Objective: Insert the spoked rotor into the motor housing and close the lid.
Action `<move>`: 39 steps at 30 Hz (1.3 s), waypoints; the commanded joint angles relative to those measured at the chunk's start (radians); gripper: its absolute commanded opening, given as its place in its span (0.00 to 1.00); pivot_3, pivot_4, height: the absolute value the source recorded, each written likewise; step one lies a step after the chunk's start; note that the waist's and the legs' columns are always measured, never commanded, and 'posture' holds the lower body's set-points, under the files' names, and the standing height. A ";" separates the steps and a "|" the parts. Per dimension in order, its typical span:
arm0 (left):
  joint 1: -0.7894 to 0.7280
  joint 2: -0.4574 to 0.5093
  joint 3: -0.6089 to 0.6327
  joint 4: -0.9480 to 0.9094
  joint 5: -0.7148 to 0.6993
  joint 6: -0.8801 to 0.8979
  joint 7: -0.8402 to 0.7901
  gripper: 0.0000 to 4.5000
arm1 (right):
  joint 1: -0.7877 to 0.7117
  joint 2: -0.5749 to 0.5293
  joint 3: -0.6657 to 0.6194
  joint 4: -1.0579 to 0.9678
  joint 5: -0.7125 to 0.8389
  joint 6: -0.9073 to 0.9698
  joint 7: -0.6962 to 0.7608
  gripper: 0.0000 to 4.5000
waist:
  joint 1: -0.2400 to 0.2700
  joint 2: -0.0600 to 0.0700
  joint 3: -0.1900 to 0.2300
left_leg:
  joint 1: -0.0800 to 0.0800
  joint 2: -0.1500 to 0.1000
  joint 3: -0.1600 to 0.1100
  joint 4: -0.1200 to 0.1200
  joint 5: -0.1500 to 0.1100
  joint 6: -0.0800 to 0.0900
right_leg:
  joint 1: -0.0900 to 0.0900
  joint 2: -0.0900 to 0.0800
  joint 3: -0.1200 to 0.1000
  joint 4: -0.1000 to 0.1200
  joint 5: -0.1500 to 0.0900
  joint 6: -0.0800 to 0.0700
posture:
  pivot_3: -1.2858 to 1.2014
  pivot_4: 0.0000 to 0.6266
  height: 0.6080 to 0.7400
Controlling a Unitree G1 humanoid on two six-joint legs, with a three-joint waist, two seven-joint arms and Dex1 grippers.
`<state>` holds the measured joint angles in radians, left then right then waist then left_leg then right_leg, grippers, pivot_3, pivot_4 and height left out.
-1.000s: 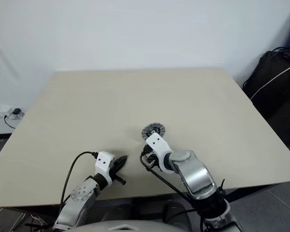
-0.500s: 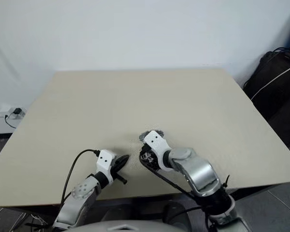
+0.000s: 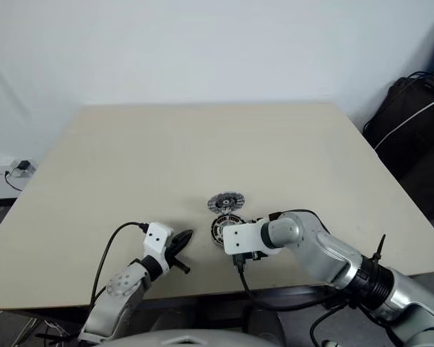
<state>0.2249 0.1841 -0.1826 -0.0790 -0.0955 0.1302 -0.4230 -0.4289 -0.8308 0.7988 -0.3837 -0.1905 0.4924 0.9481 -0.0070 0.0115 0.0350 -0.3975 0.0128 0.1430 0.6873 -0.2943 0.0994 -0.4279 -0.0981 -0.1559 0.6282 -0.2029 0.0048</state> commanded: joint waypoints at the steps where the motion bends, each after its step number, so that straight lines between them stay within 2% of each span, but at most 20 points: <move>1: 0.004 -0.004 0.004 -0.046 -0.010 -0.009 0.006 0.00 | -0.019 0.013 -0.012 0.039 -0.055 -0.076 0.036 0.59 | 0.002 0.000 0.000 | 0.000 0.000 0.000 0.000 0.000 0.000 | 0.000 0.000 0.000 0.000 0.000 0.000 | 0.52 0.00 1.00; 14: 0.014 -0.005 0.010 -0.049 -0.013 -0.015 0.014 0.00 | -0.004 0.094 -0.065 0.146 -0.125 -0.128 0.075 0.59 | 0.012 -0.001 0.000 | 0.000 0.000 0.000 0.001 0.000 0.000 | 0.000 0.000 0.000 0.000 0.000 0.000 | 0.52 0.00 1.00; 17: 0.011 -0.006 0.011 -0.045 -0.012 -0.018 0.014 0.00 | 0.001 0.100 -0.076 0.158 -0.149 -0.139 0.063 0.46 | 0.014 -0.001 0.000 | 0.000 0.000 0.000 0.001 0.000 0.000 | 0.000 0.000 0.000 0.000 0.000 0.000 | 0.52 0.00 1.00; 23: 0.008 -0.008 0.011 -0.037 -0.011 -0.023 0.013 0.00 | 0.024 0.101 -0.102 0.148 -0.169 -0.132 0.076 0.03 | 0.016 -0.001 0.000 | 0.000 0.001 0.000 0.002 0.000 -0.001 | 0.001 0.000 0.000 0.001 0.001 0.000 | 0.52 0.00 1.00; 27: 0.005 -0.009 0.011 -0.029 -0.011 -0.027 0.010 0.00 | 0.040 0.104 -0.118 0.127 -0.169 -0.116 0.080 0.02 | 0.019 -0.001 0.000 | 0.000 0.001 0.000 0.003 0.000 -0.001 | 0.001 0.000 0.000 0.001 0.001 0.001 | 0.52 0.00 1.00; 31: 0.002 -0.010 0.010 -0.022 -0.011 -0.031 0.008 0.00 | 0.067 0.144 -0.161 0.075 -0.121 -0.035 0.085 0.02 | 0.021 -0.001 0.000 | 0.000 0.001 0.000 0.003 0.000 -0.001 | 0.000 0.000 0.000 0.001 0.001 0.001 | 0.52 0.00 1.00; 33: 0.002 -0.011 0.010 -0.019 -0.011 -0.033 0.008 0.00 | 0.081 0.194 -0.191 0.036 -0.088 0.066 0.081 0.02 | 0.021 -0.001 0.000 | 0.000 0.001 0.000 0.003 0.000 0.000 | 0.000 0.000 0.000 0.001 0.001 0.001 | 0.52 0.00 1.00; 36: 0.002 -0.011 0.010 -0.016 -0.011 -0.035 0.007 0.00 | 0.091 0.274 -0.226 -0.005 -0.065 0.250 0.053 0.02 | 0.020 -0.001 0.000 | -0.001 0.001 0.000 0.002 0.000 0.000 | 0.000 0.000 0.000 0.001 0.001 0.000 | 0.52 0.00 1.00; 39: 0.003 -0.012 0.010 -0.013 -0.010 -0.037 0.008 0.00 | 0.103 0.397 -0.300 -0.038 -0.003 0.521 -0.002 0.02 | 0.022 0.000 0.000 | -0.001 0.002 0.000 0.003 0.000 0.000 | -0.001 0.000 0.000 0.001 0.001 -0.001 | 0.52 0.00 1.00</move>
<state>0.2393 0.1779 -0.1721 -0.0794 -0.0986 0.1183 -0.4150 -0.3110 -0.4530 0.5703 -0.3623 -0.2194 0.9123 0.9829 0.0149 0.0112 0.0351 -0.3989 0.0144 0.1424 0.6900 -0.2942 0.0989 -0.4284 -0.0985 -0.1565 0.6293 -0.2012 0.0031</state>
